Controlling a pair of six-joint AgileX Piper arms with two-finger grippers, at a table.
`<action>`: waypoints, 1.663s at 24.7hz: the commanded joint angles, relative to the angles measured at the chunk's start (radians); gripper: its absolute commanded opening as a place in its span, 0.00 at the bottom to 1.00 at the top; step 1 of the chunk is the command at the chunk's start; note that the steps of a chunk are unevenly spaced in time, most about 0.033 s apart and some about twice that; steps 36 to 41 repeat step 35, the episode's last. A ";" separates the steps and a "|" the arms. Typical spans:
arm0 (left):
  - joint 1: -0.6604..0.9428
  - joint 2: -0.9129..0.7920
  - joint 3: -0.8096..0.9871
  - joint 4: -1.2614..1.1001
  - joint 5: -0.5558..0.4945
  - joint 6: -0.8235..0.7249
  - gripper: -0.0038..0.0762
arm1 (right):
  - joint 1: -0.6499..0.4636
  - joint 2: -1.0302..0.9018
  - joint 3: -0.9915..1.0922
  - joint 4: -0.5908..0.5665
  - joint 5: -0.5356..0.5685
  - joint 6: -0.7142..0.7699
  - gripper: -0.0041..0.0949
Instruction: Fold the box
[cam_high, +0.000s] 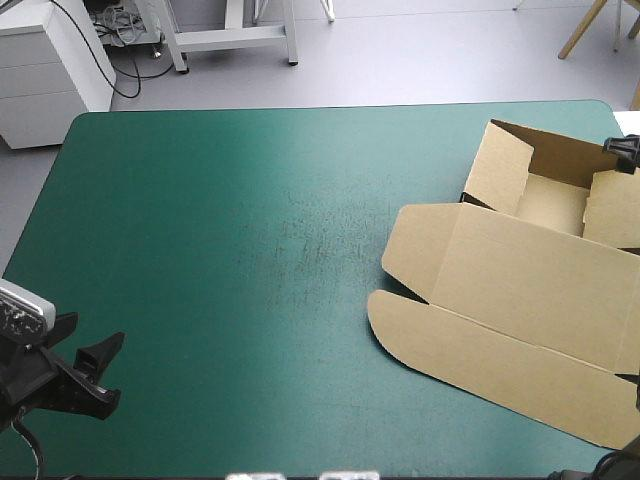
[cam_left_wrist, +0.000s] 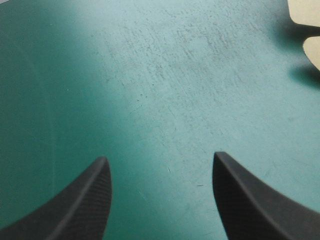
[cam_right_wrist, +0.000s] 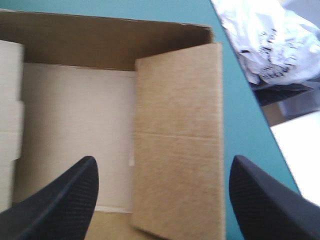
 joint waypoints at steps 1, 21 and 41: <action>-0.006 0.008 -0.020 0.041 -0.023 -0.013 0.57 | 0.043 -0.138 -0.027 0.142 0.007 -0.071 0.68; -0.006 0.007 0.006 0.165 -0.071 -0.115 0.57 | 0.637 -0.813 0.423 0.133 -0.081 -0.066 0.23; -0.006 -0.231 0.493 0.027 -0.400 -0.080 0.57 | 0.639 -1.428 1.038 0.163 -0.153 -0.124 0.19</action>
